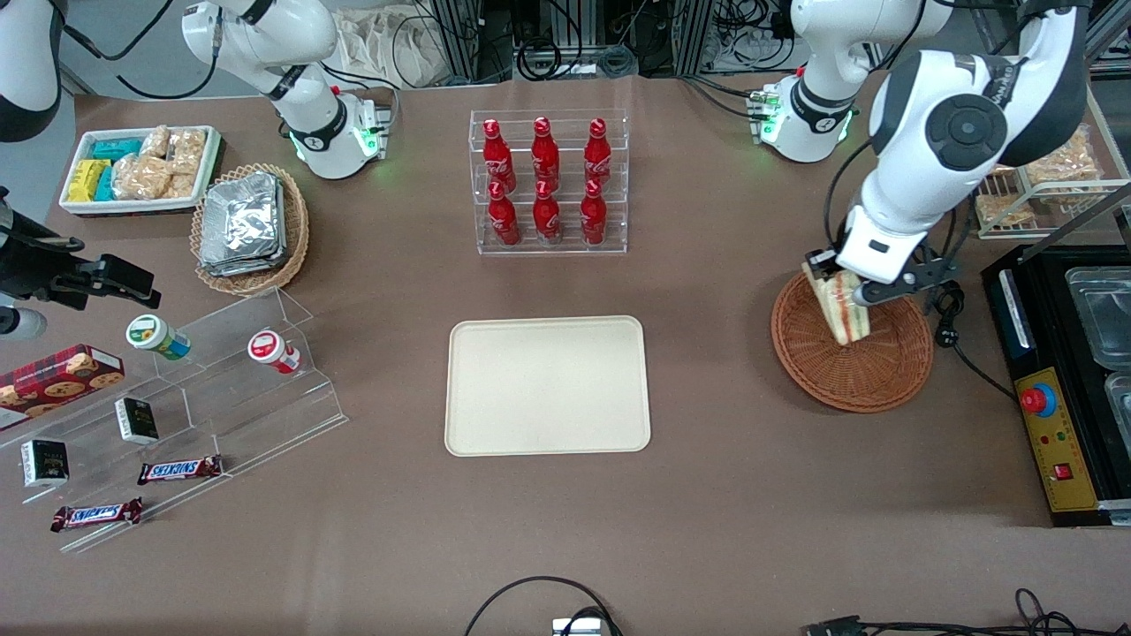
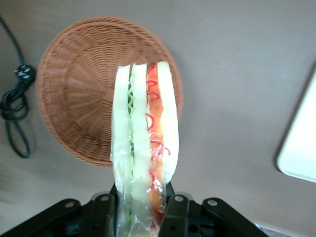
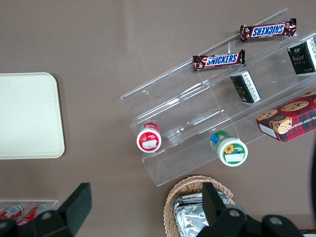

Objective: Place sandwich from basket to tray
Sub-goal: 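Lift the sandwich and carry it with the left gripper toward the cream tray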

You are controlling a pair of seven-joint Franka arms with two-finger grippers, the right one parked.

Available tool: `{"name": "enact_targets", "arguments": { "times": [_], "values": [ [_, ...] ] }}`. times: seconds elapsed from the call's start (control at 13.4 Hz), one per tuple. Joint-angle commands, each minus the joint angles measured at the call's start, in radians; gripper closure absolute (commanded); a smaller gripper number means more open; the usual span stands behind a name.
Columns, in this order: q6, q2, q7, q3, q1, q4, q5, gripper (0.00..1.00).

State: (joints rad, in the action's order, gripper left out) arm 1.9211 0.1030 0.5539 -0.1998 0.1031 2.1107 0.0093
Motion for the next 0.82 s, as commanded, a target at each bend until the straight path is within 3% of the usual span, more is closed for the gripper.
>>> {"name": "enact_targets", "arguments": {
  "times": [0.0,0.45,0.75],
  "values": [
    [-0.022,-0.081,-0.023,-0.044,0.010,-0.107,-0.055,0.84],
    [-0.017,-0.284,-0.006,-0.176,0.056,-0.348,-0.048,0.84],
    [0.010,-0.425,0.062,-0.184,0.145,-0.484,0.004,0.84]
  ]
}}
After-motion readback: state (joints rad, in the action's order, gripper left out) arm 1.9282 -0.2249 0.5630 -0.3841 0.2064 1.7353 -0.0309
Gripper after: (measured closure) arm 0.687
